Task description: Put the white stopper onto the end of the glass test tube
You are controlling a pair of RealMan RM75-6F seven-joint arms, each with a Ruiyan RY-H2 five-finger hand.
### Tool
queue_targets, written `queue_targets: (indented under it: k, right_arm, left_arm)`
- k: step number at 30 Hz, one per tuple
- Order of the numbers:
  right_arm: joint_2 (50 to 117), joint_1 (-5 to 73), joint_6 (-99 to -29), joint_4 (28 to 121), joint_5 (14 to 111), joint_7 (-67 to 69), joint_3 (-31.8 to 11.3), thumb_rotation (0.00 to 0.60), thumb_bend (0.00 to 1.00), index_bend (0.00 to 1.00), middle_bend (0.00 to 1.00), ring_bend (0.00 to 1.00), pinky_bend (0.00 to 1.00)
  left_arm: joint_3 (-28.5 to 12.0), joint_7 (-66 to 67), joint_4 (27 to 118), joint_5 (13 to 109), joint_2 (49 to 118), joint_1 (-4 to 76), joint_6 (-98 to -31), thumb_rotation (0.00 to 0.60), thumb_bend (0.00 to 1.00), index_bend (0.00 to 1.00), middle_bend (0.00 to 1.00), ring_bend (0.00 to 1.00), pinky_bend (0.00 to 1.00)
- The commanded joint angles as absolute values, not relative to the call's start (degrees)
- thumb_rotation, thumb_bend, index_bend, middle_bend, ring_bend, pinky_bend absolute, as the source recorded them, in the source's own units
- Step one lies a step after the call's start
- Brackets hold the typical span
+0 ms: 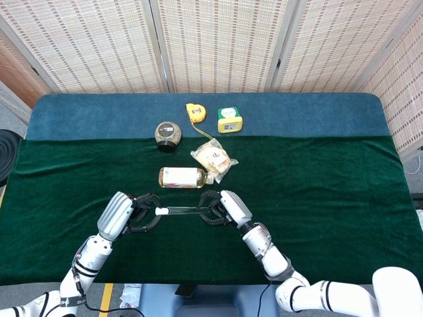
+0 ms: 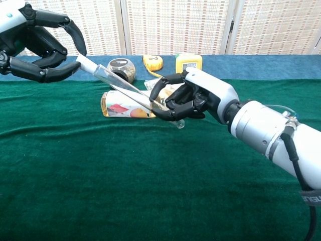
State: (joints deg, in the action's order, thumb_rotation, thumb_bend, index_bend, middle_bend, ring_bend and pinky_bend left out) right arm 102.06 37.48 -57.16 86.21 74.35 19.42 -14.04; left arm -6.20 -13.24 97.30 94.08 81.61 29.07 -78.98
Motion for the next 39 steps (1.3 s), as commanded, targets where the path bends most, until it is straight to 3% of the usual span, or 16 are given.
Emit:
queue_targets:
  k: [1, 32, 34, 37, 39]
  right_arm:
    - [102.23, 37.55, -57.23, 86.12, 74.38, 19.35, -14.07, 0.600, 0.61, 0.82, 0.95, 1.00, 0.96]
    - [104.14, 38.14, -57.41, 85.21, 73.92, 19.59, -14.66, 0.600, 0.61, 0.82, 0.95, 1.00, 0.96]
    - [104.04, 38.11, -57.43, 85.13, 73.97, 19.34, -14.53, 0.600, 0.61, 0.82, 0.95, 1.00, 0.96]
    - [103.54, 37.96, -57.43, 85.14, 73.96, 18.50, -14.23, 0.600, 0.61, 0.82, 0.95, 1.00, 0.96]
    - [102.79, 37.83, -57.44, 85.25, 73.92, 17.42, -14.00, 0.600, 0.61, 0.82, 0.95, 1.00, 0.96]
  left_arm:
    - [-6.16, -13.26, 97.24, 94.04, 81.66, 29.10, -78.86, 0.600, 0.52, 0.63, 0.96, 0.91, 0.89]
    - [-6.33, -13.48, 96.24, 93.24, 83.15, 29.64, -77.99, 0.600, 0.52, 0.63, 0.96, 0.91, 0.89]
    - [-6.33, -13.57, 96.32, 93.06, 82.82, 29.64, -77.79, 0.600, 0.52, 0.59, 0.96, 0.90, 0.89]
    - [-6.12, -13.36, 96.83, 92.81, 81.61, 29.67, -77.11, 0.600, 0.49, 0.43, 0.94, 0.86, 0.89]
    - [-6.13, -13.40, 97.00, 92.57, 80.72, 29.58, -76.96, 0.600, 0.44, 0.31, 0.87, 0.78, 0.88]
